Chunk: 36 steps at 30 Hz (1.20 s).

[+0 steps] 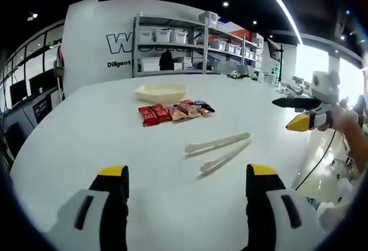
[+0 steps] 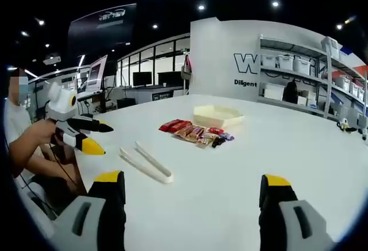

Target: Place the target food into the container with the food tongs after gripping and lifting it, then release it inside without dropping or visibly crushing the food.

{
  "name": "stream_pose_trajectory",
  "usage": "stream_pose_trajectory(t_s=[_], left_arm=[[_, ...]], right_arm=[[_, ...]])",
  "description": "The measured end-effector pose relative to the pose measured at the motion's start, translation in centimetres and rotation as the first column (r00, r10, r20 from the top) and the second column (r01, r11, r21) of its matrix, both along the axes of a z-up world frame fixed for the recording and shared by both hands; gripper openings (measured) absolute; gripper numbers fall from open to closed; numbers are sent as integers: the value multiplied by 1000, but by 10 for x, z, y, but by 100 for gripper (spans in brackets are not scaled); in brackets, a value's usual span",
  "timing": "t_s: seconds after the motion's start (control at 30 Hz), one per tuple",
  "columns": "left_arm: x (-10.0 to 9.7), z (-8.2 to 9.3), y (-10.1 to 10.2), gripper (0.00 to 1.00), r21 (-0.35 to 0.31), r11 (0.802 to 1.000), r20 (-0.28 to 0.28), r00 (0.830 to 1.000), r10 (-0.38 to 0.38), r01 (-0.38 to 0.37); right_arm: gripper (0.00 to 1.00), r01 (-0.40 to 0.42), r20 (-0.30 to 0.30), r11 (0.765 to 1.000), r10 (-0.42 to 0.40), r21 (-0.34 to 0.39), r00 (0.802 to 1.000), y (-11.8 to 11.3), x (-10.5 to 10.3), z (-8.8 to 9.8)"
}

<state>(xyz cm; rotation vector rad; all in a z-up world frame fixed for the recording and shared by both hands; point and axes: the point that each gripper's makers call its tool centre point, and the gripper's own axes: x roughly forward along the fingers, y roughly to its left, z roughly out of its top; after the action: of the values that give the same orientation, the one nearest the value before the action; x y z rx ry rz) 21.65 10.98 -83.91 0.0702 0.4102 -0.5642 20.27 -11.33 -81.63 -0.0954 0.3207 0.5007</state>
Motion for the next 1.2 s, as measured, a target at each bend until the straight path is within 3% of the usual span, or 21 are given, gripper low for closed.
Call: stream_pose_trajectory(t_s=[0.63, 0.73, 0.8, 1.2], left_arm=[[-1, -2, 3, 82, 0, 1000, 0, 1000, 5, -5], [-1, -2, 2, 82, 3, 1000, 0, 1000, 1, -1], [-1, -3, 2, 82, 6, 1000, 1, 1000, 2, -2], [-2, -6, 2, 81, 12, 1000, -1, 1000, 1, -1]], right_arm=[[96, -2, -1, 1000, 2, 1, 1000, 2, -1, 0], [94, -8, -6, 1000, 8, 5, 1000, 3, -1, 0], [87, -39, -43, 999, 40, 25, 998, 7, -5, -5], [88, -48, -43, 999, 48, 9, 998, 6, -4, -11]])
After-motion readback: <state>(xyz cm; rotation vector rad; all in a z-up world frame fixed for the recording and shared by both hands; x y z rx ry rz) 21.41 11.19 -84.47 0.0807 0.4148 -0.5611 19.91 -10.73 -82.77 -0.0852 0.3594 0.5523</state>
